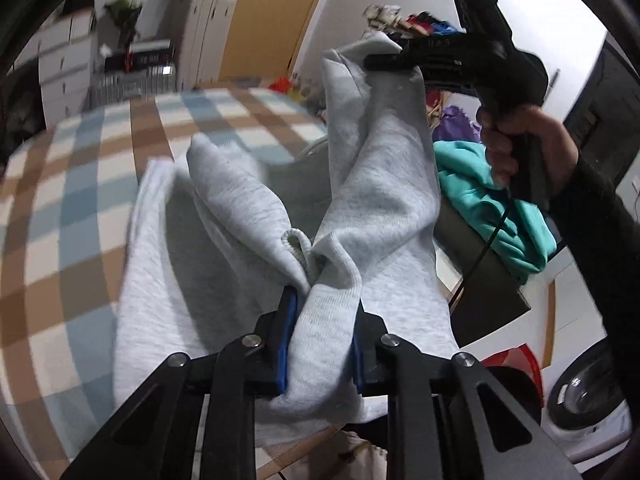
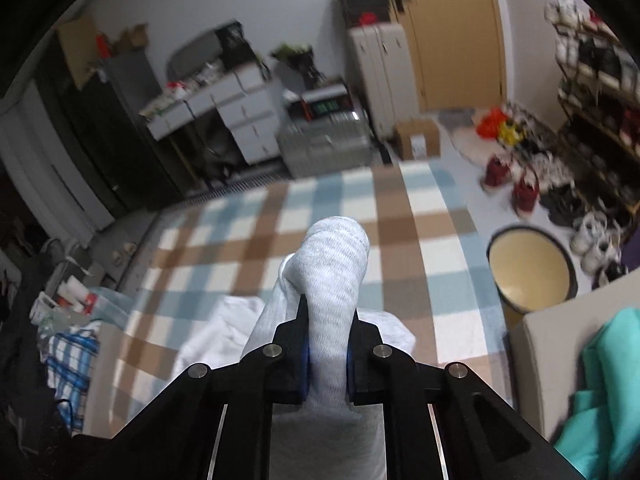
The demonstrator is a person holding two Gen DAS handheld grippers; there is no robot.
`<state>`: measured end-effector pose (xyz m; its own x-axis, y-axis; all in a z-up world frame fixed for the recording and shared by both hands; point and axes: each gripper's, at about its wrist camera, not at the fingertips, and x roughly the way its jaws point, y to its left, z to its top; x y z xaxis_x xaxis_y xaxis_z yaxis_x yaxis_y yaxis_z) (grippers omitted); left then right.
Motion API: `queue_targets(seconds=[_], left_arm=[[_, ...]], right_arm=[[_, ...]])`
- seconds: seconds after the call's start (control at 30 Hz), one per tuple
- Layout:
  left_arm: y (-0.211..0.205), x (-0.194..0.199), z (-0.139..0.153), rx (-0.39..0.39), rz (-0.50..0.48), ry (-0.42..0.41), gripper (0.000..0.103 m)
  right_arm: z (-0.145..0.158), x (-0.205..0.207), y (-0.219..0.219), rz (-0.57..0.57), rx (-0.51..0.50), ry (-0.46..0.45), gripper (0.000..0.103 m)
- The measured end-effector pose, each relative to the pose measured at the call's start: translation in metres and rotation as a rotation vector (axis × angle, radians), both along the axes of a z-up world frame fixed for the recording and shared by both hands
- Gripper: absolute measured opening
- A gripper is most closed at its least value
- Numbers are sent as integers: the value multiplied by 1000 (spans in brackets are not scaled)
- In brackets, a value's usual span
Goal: Fold large clothes
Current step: 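Fold the held sleeve over the sweatshirt body with the left gripper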
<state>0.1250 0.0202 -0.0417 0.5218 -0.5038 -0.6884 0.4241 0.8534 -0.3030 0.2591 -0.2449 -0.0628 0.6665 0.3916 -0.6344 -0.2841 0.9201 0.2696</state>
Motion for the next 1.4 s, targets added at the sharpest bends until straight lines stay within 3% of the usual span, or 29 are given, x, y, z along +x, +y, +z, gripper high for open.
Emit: queue_targets(seconds=[0.13, 0.27, 0.4, 0.53, 0.6, 0.8, 0.9, 0.93, 1.0, 1.1, 1.2, 1.27, 1.3, 1.4], left_arm=[[18, -22, 20, -47, 15, -53, 16], [50, -35, 31, -124, 34, -71, 16], [91, -27, 9, -217, 91, 16, 17], [122, -8, -23, -291, 177, 136, 17], [131, -3, -40, -294, 209, 183, 17], [152, -8, -63, -363, 301, 240, 17], [153, -15, -64, -324, 335, 218, 17], [152, -17, -66, -327, 337, 225, 17], [149, -18, -69, -335, 343, 244, 18], [141, -18, -65, -278, 342, 234, 22], [127, -13, -58, -195, 345, 218, 23], [123, -11, -57, -173, 347, 228, 23], [121, -10, -56, -165, 357, 233, 24], [118, -8, -55, -131, 374, 234, 25]], right_arm=[[32, -16, 21, 24, 30, -54, 12], [49, -9, 52, 36, 64, -44, 12], [48, 15, 108, 45, 33, 28, 12], [12, 54, 173, 31, -44, 100, 12], [-25, 82, 197, 1, -50, 196, 13], [-112, 138, 222, -22, -4, 404, 14], [-138, 147, 227, -50, -50, 434, 17], [-144, 148, 229, -51, -62, 451, 23], [-150, 151, 223, -37, -21, 489, 28], [-131, 142, 205, -3, 104, 470, 38], [-84, 110, 176, 94, 193, 354, 53], [-54, 76, 158, 140, 141, 248, 68], [-40, 52, 150, 169, 81, 183, 70], [-33, -2, 150, 320, -43, 153, 69]])
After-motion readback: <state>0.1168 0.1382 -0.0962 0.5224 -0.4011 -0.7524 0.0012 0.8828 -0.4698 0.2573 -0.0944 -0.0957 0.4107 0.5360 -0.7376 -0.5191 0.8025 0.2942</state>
